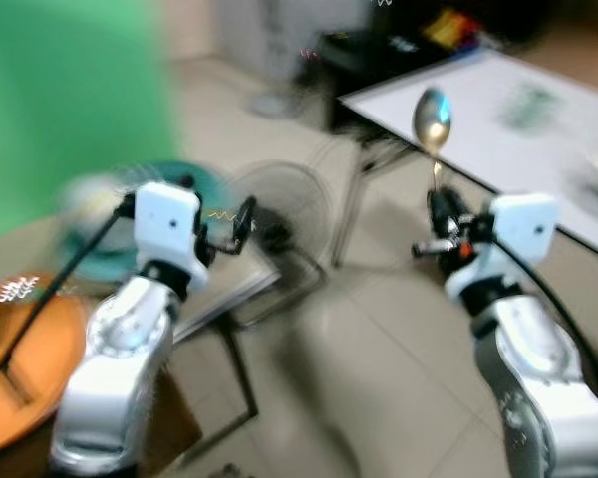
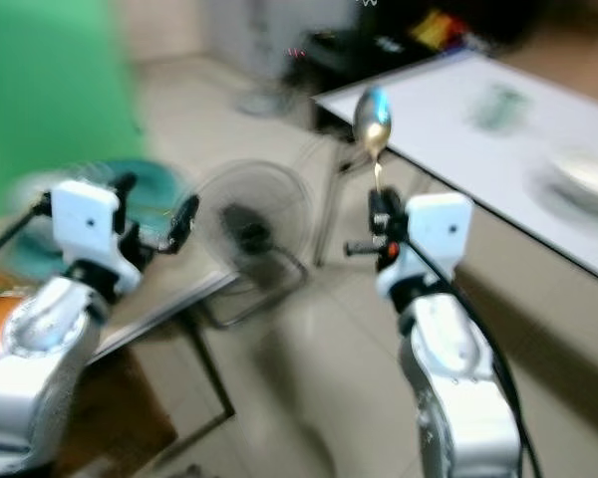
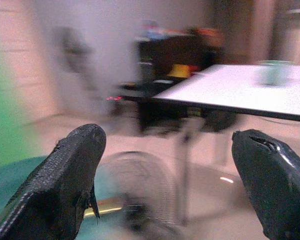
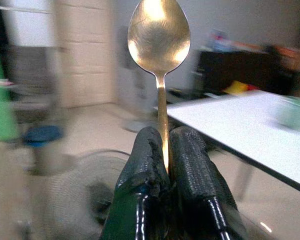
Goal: Setting the table
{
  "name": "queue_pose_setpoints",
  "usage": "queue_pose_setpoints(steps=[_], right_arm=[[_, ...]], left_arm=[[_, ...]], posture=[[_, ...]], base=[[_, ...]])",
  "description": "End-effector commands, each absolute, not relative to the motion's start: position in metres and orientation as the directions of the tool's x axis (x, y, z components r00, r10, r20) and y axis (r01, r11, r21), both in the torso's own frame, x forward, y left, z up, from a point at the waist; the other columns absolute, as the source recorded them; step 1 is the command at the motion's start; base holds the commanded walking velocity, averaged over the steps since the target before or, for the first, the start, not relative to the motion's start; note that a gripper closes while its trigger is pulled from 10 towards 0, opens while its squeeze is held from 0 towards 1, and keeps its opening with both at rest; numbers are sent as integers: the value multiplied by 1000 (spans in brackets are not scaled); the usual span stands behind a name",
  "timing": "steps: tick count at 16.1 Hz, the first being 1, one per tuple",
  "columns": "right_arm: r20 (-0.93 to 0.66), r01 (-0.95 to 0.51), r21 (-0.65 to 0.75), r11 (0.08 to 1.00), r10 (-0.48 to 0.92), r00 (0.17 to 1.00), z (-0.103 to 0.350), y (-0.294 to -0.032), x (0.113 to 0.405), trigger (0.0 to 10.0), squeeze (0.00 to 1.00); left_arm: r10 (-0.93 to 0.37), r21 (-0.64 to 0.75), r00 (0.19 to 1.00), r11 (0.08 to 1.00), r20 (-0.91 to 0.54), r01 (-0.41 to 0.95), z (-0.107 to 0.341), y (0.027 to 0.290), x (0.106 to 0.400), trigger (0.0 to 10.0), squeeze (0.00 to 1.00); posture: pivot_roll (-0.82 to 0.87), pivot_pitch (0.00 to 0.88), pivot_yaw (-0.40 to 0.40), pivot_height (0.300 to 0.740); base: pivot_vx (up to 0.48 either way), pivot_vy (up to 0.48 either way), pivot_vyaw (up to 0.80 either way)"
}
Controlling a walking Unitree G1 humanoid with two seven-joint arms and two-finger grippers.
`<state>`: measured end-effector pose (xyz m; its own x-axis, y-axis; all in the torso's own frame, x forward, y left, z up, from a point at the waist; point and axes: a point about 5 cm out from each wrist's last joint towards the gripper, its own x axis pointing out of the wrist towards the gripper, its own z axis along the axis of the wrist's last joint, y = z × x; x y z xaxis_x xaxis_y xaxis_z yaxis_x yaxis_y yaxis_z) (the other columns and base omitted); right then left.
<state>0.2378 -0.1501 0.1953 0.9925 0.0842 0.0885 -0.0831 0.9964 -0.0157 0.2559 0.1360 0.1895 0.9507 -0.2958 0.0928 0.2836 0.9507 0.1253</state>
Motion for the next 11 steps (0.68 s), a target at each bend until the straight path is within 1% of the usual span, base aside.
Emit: queue_pose_setpoints(steps=[1, 3, 5, 7, 8, 11], right_arm=[[92, -73, -13, 997, 74, 993, 198, -149, 238, 10000, 0], [46, -38, -25, 999, 39, 998, 192, -152, 240, 10000, 0], [39, -33, -21, 999, 34, 999, 191, -153, 240, 10000, 0], [0, -16, -3, 1000, 16, 1000, 186, -154, 242, 10000, 0], [-20, -15, 9, 1000, 15, 1000, 184, -154, 243, 10000, 0], [-52, -31, 26, 999, 33, 998, 180, -154, 244, 10000, 0]], left_arm=[[-274, 151, 957, 954, 90, 259, 190, 140, 256, 10000, 0], [-250, 151, 965, 960, 86, 235, 186, 143, 258, 10000, 0], [-257, 127, 963, 961, 85, 246, 185, 142, 258, 10000, 0], [-288, 96, 954, 955, 79, 280, 184, 138, 258, 10000, 0], [-296, 91, 952, 953, 78, 289, 184, 137, 258, 10000, 0], [-295, 89, 953, 953, 70, 289, 182, 138, 258, 10000, 0]], posture=[[95, 0, 23, 740], [94, 0, 23, 740], [91, 0, 24, 740], [89, 0, 25, 740], [87, 0, 25, 740], [84, 0, 23, 740]], base=[[0, 0, -800], [0, 0, -800], [0, 0, -800], [0, 0, -800], [247, 0, -488], [266, 0, 0]])
